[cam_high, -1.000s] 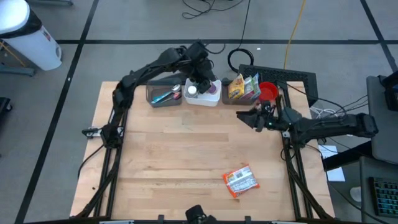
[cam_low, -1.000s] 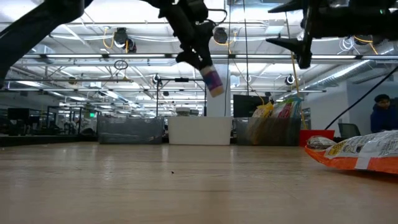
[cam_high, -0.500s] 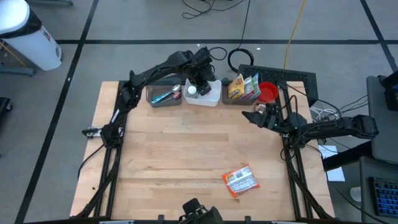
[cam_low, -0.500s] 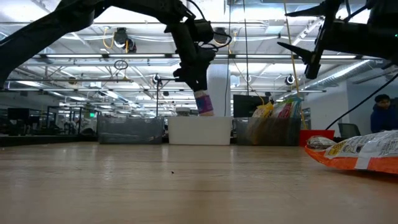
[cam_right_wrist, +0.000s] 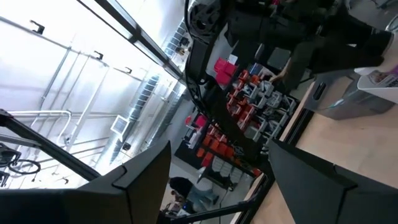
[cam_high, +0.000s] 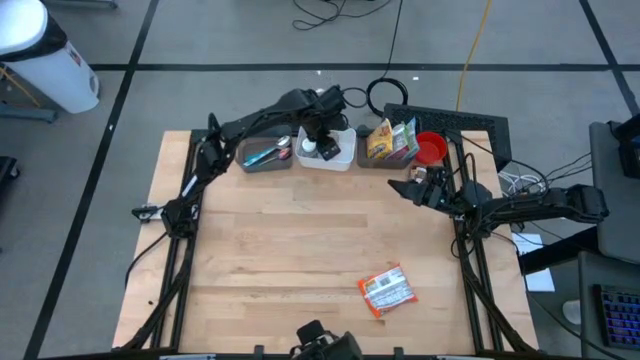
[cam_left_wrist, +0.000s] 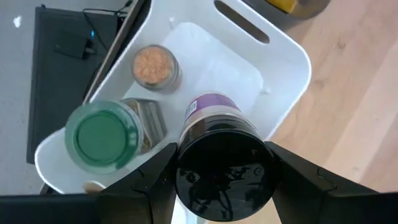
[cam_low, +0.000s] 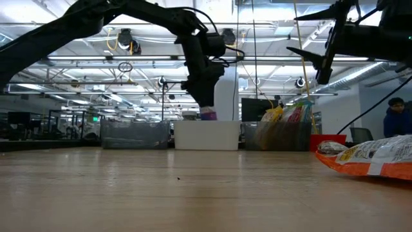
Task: Pick & Place Food Item
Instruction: Put the black seasoning bottle into the white bin
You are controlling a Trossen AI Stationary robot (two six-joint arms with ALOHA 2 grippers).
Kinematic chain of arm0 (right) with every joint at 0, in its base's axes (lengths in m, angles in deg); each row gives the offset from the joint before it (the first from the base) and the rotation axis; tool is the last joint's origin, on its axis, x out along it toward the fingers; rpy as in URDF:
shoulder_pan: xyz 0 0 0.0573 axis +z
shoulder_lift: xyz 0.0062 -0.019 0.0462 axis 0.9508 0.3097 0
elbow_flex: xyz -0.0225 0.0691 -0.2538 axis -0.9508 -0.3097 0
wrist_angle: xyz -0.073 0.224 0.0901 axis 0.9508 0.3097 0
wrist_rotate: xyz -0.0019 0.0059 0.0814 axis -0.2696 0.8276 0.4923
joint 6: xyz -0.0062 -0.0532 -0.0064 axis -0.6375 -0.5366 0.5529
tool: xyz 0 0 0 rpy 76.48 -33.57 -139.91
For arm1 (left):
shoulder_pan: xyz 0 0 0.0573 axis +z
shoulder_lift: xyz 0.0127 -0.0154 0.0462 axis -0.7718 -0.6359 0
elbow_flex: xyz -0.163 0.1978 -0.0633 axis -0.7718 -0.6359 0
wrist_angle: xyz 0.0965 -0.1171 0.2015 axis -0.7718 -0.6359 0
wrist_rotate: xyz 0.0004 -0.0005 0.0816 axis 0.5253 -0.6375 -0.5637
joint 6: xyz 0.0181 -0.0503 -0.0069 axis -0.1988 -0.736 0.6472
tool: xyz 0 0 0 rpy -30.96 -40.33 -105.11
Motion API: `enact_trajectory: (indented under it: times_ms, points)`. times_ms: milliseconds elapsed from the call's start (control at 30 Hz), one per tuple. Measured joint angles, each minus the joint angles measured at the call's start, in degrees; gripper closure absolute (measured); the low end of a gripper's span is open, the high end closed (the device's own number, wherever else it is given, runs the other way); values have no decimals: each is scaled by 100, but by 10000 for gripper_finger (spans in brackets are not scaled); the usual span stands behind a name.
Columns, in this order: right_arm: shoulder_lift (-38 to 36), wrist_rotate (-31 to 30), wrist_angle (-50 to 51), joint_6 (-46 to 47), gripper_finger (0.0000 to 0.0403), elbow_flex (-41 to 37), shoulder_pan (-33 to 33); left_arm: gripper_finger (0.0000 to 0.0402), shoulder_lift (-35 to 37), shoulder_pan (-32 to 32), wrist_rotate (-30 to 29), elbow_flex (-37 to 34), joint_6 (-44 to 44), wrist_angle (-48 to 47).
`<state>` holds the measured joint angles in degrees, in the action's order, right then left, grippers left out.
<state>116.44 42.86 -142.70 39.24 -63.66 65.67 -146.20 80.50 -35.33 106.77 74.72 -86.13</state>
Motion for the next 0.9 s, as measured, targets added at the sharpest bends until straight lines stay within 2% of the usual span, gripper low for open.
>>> enact_trajectory:
  times_ms: [300, 733, 900]
  points:
    - [2, 2, 81, 0, 138, 0, 2, 191, -346, -18, -15, 7, -10, -74]
    - [2, 2, 121, 0, 138, 0, 1, 191, -403, -16, -9, 18, -22, 4]
    - [2, 2, 122, 0, 138, 0, 1, 157, -413, -16, 23, 10, -17, 69]
